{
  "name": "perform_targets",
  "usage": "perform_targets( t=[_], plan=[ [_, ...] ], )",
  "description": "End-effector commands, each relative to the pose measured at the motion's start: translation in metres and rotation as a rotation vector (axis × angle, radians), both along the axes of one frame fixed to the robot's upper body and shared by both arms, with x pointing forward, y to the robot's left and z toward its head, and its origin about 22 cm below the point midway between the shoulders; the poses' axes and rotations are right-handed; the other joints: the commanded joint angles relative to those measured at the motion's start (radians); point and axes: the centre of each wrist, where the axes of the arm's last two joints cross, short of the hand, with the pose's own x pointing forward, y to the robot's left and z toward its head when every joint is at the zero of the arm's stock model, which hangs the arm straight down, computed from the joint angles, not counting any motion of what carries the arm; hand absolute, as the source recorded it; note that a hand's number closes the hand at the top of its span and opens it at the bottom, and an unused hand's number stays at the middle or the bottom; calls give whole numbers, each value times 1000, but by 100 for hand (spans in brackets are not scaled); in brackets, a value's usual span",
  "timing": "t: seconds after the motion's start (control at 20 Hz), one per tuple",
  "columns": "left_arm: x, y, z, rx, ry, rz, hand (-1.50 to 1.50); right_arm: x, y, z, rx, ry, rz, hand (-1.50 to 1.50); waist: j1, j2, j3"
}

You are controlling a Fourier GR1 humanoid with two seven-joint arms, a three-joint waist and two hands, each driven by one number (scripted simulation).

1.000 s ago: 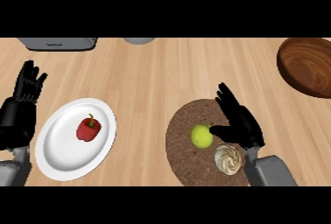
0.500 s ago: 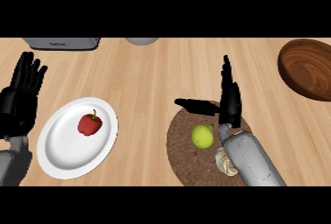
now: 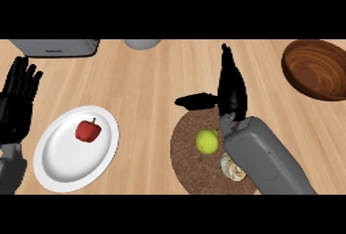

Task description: Pick the pear from the placemat and place it in the bowl

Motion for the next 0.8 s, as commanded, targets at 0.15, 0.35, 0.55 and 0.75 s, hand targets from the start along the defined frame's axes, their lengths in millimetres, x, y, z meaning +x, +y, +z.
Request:
perform_targets(
  t=[0.15,0.35,0.55,0.75],
  plan=[
    [3,10,6,-3,-10,28,0,2,-7,51,-208,385,76,-150,-12,0,1],
    [1,9,5,-8,-9,3,0,1,-8,78,-211,533,180,-150,-3,-1,2],
    [-4,1,-2,3,2,-13,0,0,-21,71,-262,659,286,-150,3,2,3],
    [-1,10,1,-6,-3,-12,0,4,-35,80,-227,729,281,-150,8,8,3]
  ],
)
